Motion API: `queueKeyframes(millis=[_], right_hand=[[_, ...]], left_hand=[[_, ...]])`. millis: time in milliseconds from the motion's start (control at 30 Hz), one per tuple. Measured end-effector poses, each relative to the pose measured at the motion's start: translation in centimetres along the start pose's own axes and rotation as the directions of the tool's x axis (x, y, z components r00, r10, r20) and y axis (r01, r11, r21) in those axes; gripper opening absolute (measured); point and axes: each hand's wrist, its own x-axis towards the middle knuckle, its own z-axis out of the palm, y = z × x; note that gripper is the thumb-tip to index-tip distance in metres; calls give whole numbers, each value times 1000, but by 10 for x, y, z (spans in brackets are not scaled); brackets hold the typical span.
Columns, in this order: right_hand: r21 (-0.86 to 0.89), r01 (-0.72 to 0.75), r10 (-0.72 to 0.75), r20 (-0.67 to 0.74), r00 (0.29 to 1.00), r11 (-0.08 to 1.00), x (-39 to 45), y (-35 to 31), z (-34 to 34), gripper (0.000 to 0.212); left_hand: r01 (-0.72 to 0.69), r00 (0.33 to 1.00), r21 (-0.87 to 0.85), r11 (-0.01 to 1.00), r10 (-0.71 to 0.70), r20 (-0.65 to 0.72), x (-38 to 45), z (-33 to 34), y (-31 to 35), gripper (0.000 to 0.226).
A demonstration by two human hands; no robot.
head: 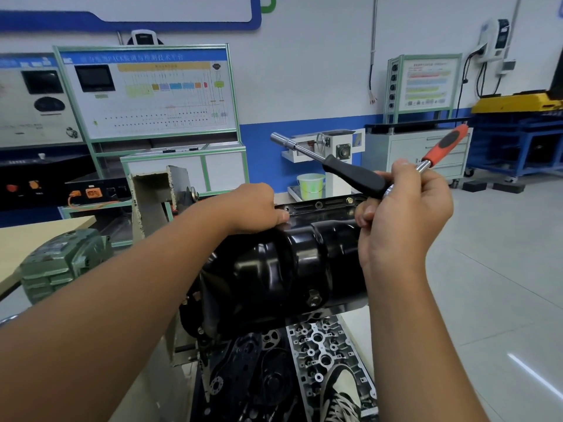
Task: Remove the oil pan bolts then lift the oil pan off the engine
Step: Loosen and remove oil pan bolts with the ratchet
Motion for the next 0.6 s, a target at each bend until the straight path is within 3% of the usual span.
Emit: queueKeyframes(millis=[167, 267, 333, 367, 400, 433, 467, 500, 533, 567, 600], right_hand=[[-23, 10, -10, 2, 1000, 1000, -1, 0, 1, 10], [-37, 20, -20, -12, 1000, 999, -4, -1, 3, 10], [-28, 10, -11, -28, 1000, 1000, -7, -2, 5, 8], [-15, -7, 6, -37, 999, 1000, -8, -3, 7, 9], [7, -31, 32, -44, 999, 999, -11, -2, 9, 11], [32, -62, 63, -43, 997, 998, -15, -1, 12, 14], [52, -93, 95, -32, 995, 994, -20, 0, 15, 17], [62, -123, 124, -12, 992, 990, -26, 3, 20, 19], [65, -151, 151, 11, 989, 986, -32, 6, 24, 21], [59, -176, 174, 33, 984, 983, -39, 9, 28, 21], [40, -189, 187, 54, 981, 981, -45, 11, 33, 20]], left_hand=[[-92, 987, 61, 994, 83, 135, 3, -12, 1, 39], [-72, 992, 43, 996, 67, 102, 6, -14, 3, 33], [-6, 1000, -103, 995, 6, -7, 5, -9, 3, 28], [42, 996, -312, 949, -65, -64, 4, -6, 3, 24], [87, 984, -616, 783, -165, -70, 3, -3, 1, 22], [113, 971, -885, 452, -240, 2, 2, -2, -2, 22], [131, 963, -991, 27, -241, 121, -2, -4, -4, 24], [127, 961, -934, -333, -191, 199, -6, -6, -8, 26], [120, 961, -824, -554, -143, 236, -11, -8, -12, 29], [113, 961, -728, -676, -111, 253, -16, -10, -17, 32], [113, 960, -670, -734, -93, 263, -22, -12, -23, 38]])
